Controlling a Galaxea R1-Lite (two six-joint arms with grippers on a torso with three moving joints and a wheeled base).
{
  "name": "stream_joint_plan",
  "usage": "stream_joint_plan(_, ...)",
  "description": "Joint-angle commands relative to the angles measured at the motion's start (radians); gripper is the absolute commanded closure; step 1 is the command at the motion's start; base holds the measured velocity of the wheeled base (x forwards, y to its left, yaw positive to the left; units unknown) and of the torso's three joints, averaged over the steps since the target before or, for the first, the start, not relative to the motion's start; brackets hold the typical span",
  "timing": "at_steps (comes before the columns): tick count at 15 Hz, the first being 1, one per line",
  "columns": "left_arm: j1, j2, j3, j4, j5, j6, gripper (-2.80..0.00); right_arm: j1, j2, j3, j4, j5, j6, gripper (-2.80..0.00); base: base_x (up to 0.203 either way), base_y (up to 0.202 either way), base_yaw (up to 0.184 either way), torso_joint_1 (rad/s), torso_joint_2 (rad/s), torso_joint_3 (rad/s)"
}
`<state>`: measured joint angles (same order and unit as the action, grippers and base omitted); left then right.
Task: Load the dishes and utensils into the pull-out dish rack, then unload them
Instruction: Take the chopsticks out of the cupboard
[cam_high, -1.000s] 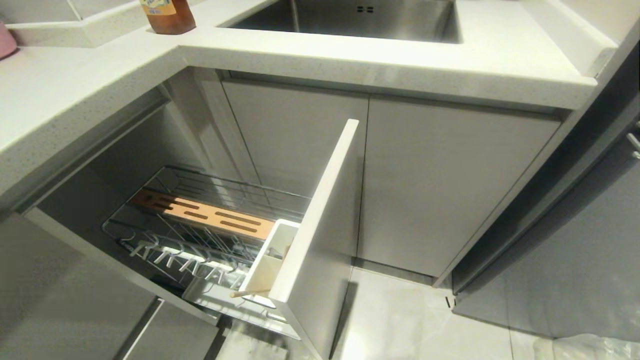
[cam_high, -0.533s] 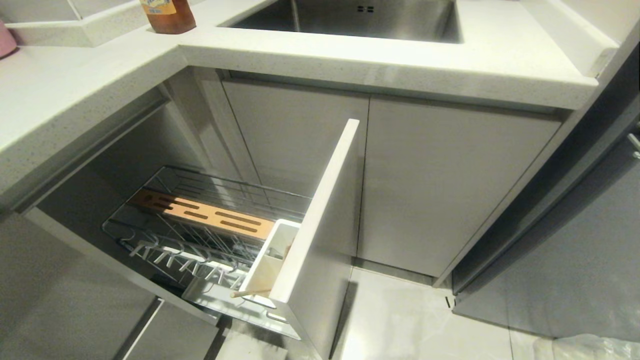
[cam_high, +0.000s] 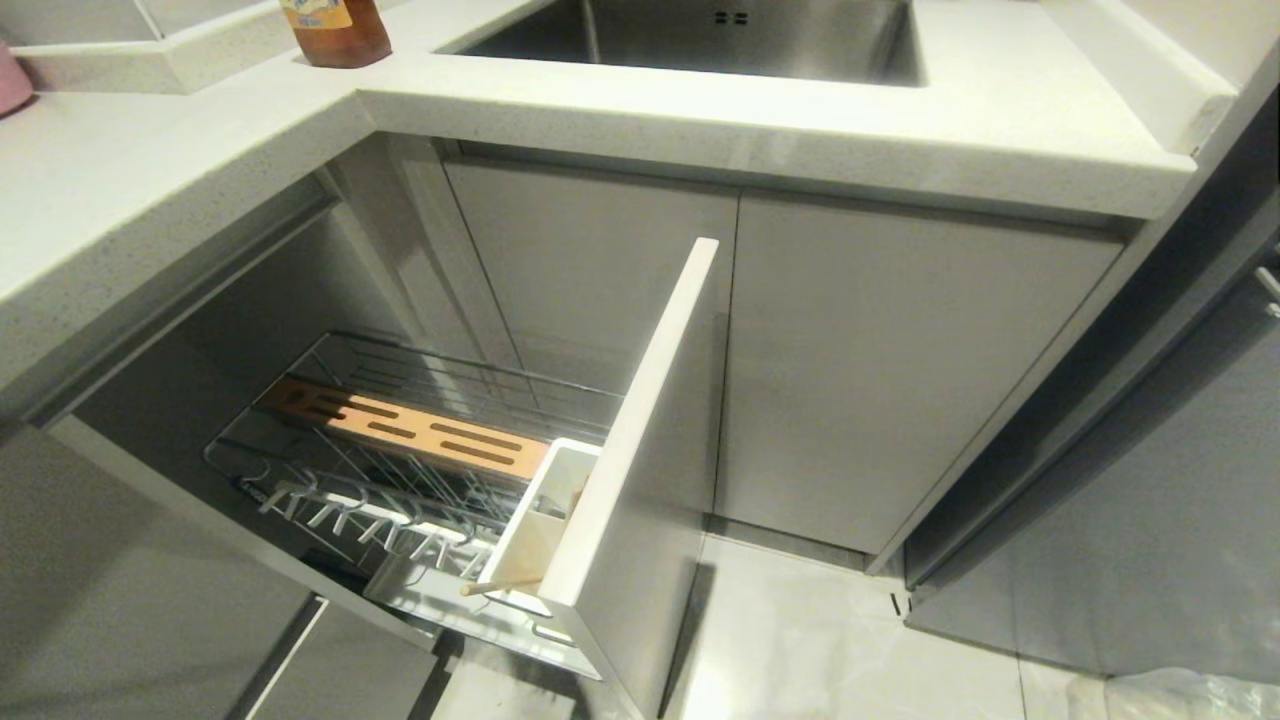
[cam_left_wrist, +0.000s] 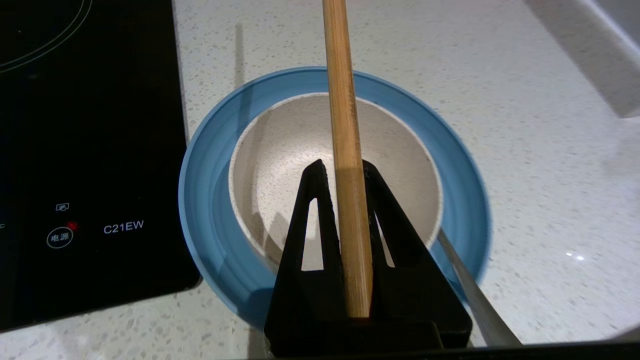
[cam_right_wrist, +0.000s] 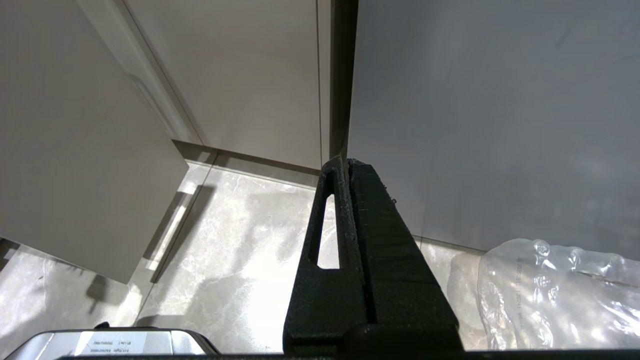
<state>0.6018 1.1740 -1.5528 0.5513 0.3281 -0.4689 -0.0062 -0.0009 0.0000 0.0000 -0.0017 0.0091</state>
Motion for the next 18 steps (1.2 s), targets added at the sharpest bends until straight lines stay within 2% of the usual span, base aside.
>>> stream_joint_plan(1, 0.018, 0.058, 0.0, -0.002, 0.001, -0.003, 0.0, 0.0, 0.001, 0.0, 0.0, 0.0, 0.0, 0.0, 0.0, 0.0, 0.0, 0.0, 0.0, 0.0)
stream_joint_plan(5, 0.039, 0.088, 0.002, -0.007, -0.04, -0.005, 0.0, 0.0, 0.001, 0.0, 0.0, 0.0, 0.0, 0.0, 0.0, 0.0, 0.0, 0.0, 0.0, 0.0)
stream_joint_plan(17, 0.062, 0.125, 0.003, -0.005, -0.076, -0.005, 0.0, 0.0, 0.001, 0.0, 0.0, 0.0, 0.0, 0.0, 0.0, 0.0, 0.0, 0.0, 0.0, 0.0)
stream_joint_plan(18, 0.062, 0.126, 0.002, -0.005, -0.078, -0.006, -2.8, 0.0, 0.001, 0.0, 0.0, 0.0, 0.0, 0.0, 0.0, 0.0, 0.0, 0.0, 0.0, 0.0)
